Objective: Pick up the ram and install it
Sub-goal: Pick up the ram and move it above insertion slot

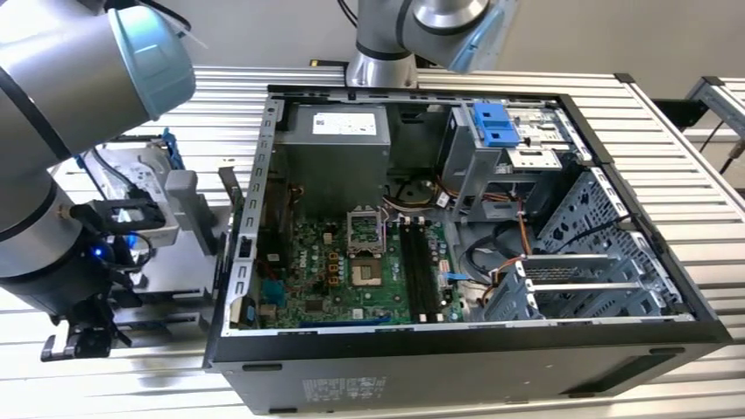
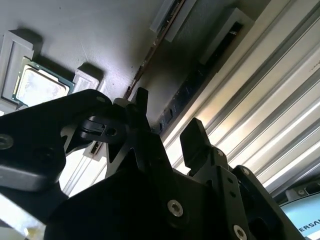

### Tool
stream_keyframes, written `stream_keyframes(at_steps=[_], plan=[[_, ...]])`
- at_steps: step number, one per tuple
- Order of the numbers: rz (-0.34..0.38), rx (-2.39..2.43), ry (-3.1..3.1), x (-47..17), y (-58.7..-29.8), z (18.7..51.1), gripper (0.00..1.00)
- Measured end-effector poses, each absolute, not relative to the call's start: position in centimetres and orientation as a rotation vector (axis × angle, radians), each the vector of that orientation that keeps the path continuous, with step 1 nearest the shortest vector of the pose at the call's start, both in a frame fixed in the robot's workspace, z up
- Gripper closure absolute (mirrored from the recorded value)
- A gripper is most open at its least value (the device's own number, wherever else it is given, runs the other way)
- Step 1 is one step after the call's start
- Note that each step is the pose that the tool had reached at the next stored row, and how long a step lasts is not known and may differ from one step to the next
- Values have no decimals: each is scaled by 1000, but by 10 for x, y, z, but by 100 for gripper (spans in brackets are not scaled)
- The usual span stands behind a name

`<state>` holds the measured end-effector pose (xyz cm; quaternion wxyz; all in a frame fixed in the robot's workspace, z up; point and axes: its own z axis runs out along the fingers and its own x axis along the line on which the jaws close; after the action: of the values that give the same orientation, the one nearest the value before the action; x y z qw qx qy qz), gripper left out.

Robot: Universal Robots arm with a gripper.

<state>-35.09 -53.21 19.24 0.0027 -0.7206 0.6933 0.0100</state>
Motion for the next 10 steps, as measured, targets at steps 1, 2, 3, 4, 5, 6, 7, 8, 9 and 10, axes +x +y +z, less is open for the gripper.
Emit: stream_keyframes(at_steps=[1,2,3,4,5,6,7,8,9,10], plan=[[31,-2260,2174,-351,-532,192,0],[31,-2260,2174,-351,-532,192,0],[31,-2260,2174,-351,-532,192,0],[31,-2260,2174,-351,-532,192,0],[31,-2260,2174,-351,-532,192,100],[31,-2260,2174,-351,-532,192,100],[31,-2260,2174,-351,-532,192,100],[31,-2260,2174,-351,-532,192,100],[31,-2260,2174,-351,-532,192,100],[31,-2260,2174,-351,-532,192,100]])
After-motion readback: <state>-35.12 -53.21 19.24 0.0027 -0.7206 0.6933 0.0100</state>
